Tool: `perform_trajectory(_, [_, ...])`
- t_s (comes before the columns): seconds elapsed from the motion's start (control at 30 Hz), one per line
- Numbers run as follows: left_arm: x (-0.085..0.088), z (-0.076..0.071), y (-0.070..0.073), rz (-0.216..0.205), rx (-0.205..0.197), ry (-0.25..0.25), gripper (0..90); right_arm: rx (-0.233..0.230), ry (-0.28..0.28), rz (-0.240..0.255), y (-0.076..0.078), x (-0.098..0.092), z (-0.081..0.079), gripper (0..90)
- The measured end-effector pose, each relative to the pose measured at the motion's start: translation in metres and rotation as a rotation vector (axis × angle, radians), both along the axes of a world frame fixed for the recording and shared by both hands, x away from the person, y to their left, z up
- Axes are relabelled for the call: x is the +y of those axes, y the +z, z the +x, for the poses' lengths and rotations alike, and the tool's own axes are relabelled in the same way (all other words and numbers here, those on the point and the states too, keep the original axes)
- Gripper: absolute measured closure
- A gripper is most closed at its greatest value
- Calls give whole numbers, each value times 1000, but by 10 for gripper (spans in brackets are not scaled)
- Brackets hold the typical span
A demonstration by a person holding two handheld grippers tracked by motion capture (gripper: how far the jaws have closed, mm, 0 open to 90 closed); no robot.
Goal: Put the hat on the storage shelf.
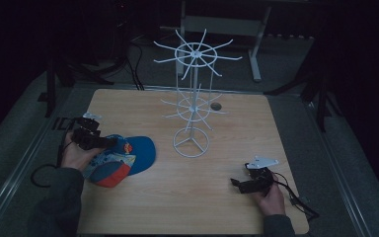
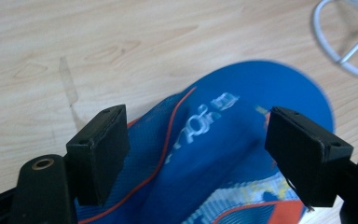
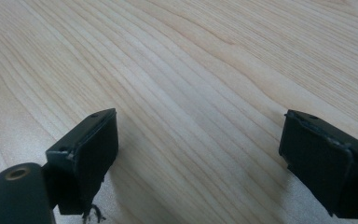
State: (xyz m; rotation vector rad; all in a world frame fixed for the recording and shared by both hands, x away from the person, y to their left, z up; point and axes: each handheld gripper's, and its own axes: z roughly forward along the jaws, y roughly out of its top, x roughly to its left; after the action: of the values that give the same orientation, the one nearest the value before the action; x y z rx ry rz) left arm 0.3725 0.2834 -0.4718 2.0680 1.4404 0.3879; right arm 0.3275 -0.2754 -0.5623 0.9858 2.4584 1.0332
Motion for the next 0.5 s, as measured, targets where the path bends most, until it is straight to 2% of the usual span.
perform_trajectory(0.03, [0,2,-3,3,16,-22,222,0,0,0,0,0,0,115])
perform_trajectory(0.07, [0,2,-3,3,16,-22,223,0,0,0,0,0,0,115])
perform_trajectory(0.1, [-2,2,-5,-9,29,-40,223,0,0,0,0,0,0,115])
perform_trajectory(0.13, [-4,3,-8,-12,42,-73,232,0,0,0,0,0,0,115])
perform_trajectory(0.17, [-4,3,-8,-12,42,-73,234,0,0,0,0,0,0,115])
perform_trajectory(0.23, [-9,4,-10,-10,63,-104,235,0,0,0,0,0,0,115])
perform_trajectory(0.33, [-17,5,-16,3,91,-129,231,0,0,0,0,0,0,115])
perform_trajectory(0.43, [-27,5,-20,32,105,-157,228,0,0,0,0,0,0,115])
perform_trajectory(0.5, [-31,5,-22,46,107,-157,229,0,0,0,0,0,0,115])
